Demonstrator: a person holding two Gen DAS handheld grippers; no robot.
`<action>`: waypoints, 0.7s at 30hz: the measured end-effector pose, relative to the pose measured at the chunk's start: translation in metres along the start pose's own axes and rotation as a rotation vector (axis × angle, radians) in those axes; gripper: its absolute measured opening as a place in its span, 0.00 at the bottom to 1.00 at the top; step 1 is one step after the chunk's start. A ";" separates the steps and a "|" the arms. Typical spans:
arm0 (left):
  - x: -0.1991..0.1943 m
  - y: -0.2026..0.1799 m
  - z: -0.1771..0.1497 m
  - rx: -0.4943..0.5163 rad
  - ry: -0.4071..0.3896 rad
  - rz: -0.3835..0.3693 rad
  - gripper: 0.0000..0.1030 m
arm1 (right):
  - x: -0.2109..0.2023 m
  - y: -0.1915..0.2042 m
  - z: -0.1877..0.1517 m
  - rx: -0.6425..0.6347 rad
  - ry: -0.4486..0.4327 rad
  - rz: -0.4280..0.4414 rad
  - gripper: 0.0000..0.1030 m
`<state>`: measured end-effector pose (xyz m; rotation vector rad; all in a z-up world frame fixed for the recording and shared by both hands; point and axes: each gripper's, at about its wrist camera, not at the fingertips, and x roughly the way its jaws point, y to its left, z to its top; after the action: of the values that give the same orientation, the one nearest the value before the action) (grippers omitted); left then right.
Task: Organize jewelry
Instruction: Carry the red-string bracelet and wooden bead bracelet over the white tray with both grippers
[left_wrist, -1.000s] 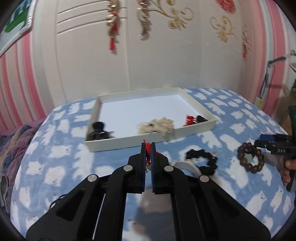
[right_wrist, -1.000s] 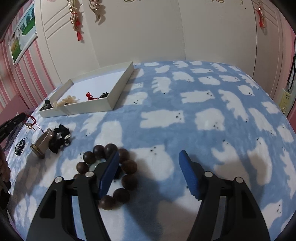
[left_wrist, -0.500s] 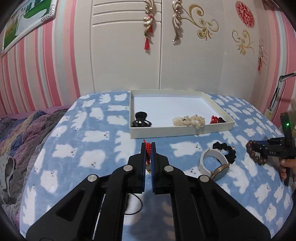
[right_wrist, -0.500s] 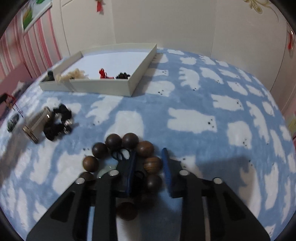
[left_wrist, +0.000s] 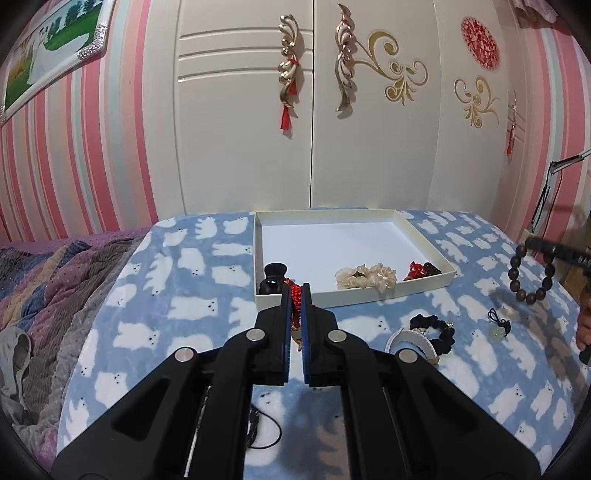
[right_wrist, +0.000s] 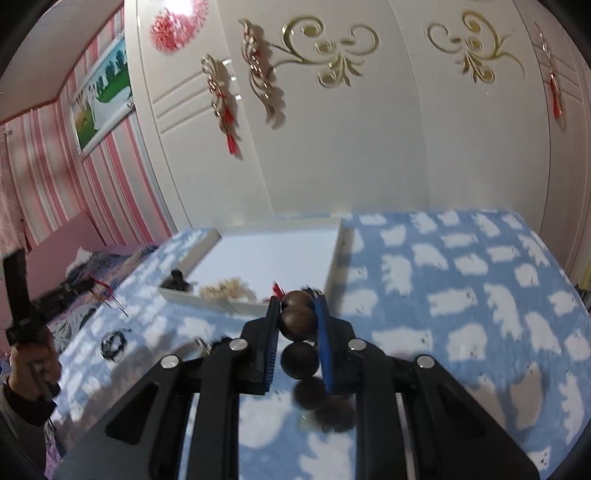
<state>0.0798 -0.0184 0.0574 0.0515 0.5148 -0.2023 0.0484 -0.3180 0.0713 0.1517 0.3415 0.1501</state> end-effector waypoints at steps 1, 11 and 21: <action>0.002 -0.002 0.000 0.006 0.000 0.006 0.02 | 0.005 0.005 0.004 -0.011 -0.002 -0.003 0.18; 0.046 -0.022 0.033 0.020 0.019 -0.004 0.02 | 0.057 0.050 0.039 -0.063 -0.015 0.040 0.18; 0.087 -0.029 0.073 0.030 0.017 0.029 0.02 | 0.126 0.089 0.060 -0.104 0.029 0.085 0.18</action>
<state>0.1835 -0.0695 0.0776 0.0896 0.5275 -0.1811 0.1761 -0.2165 0.1023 0.0612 0.3558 0.2536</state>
